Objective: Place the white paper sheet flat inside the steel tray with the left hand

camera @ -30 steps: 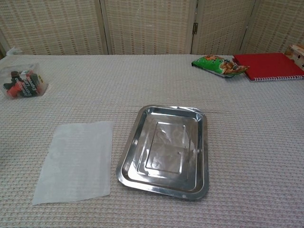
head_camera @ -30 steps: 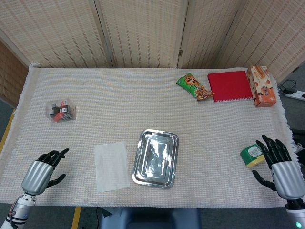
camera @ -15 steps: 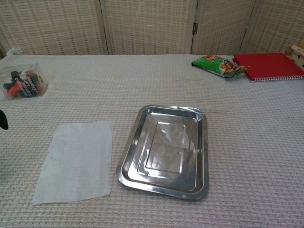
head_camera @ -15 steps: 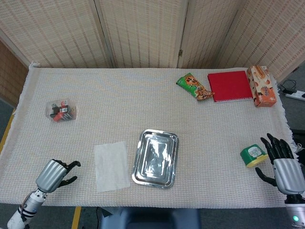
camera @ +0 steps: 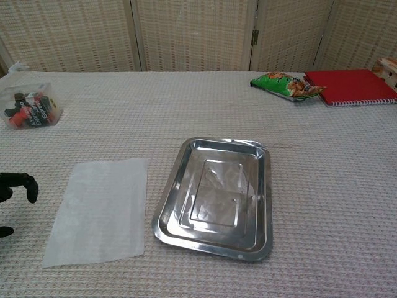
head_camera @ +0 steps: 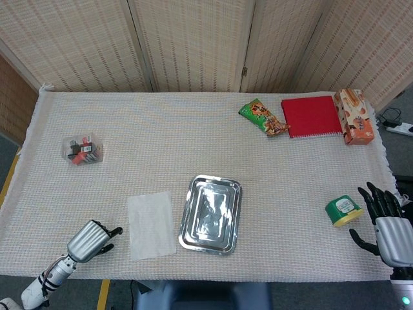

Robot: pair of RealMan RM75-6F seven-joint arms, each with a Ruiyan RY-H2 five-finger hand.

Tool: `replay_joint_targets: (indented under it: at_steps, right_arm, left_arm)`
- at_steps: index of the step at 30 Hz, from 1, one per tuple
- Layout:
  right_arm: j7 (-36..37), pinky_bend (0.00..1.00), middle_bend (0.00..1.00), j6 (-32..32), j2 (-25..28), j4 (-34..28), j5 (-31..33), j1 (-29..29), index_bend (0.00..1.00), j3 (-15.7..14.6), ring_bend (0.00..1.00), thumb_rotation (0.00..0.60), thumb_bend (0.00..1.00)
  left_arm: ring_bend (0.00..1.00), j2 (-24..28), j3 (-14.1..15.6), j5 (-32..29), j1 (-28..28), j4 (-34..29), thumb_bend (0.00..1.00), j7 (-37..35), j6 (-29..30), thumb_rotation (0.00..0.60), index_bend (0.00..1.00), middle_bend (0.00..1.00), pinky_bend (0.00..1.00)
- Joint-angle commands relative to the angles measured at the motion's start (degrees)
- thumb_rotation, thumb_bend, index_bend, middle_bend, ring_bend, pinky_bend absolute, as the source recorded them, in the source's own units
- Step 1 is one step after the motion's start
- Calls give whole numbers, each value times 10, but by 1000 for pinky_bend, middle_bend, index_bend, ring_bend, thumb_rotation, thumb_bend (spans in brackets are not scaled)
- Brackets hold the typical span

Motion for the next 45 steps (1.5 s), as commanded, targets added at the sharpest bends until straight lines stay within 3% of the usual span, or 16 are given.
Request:
replay_joint_targets:
  at_steps: [1,6,20,33,41,45]
  right_arm:
    - [2,0,0,0,1,-1,0,0,0,1,0,600,328]
    - [8,0,0,-8,-1,6,4,5,0,5,0,600,329]
    - [9,0,0,-24,-2,9,24,11,0,13,0,600,328]
    - [60,0,0,-5,21,4,33,4,0,28,0,600,328]
    - [95,0,0,10,32,7,23,-3,0,30,0,600,328]
    - [106,0,0,17,35,8,18,-6,0,31,0,600,328]
  left_arm:
    - [1000,-20,6,-2,-10,32,182,-18,-3,600,507,1000,1000]
    - [1000,-41,6,-13,-18,73,251,-43,-9,600,496,1000,1000]
    - [1000,-98,13,-36,-41,145,255,-96,-35,600,476,1000,1000]
    - [1000,-138,17,-54,-62,183,256,-182,-39,600,439,1000,1000]
    - [1000,-163,29,-51,-65,219,264,-232,-14,600,512,1000,1000]
    - [1000,-176,27,-59,-65,238,344,-252,-10,600,586,1000,1000]
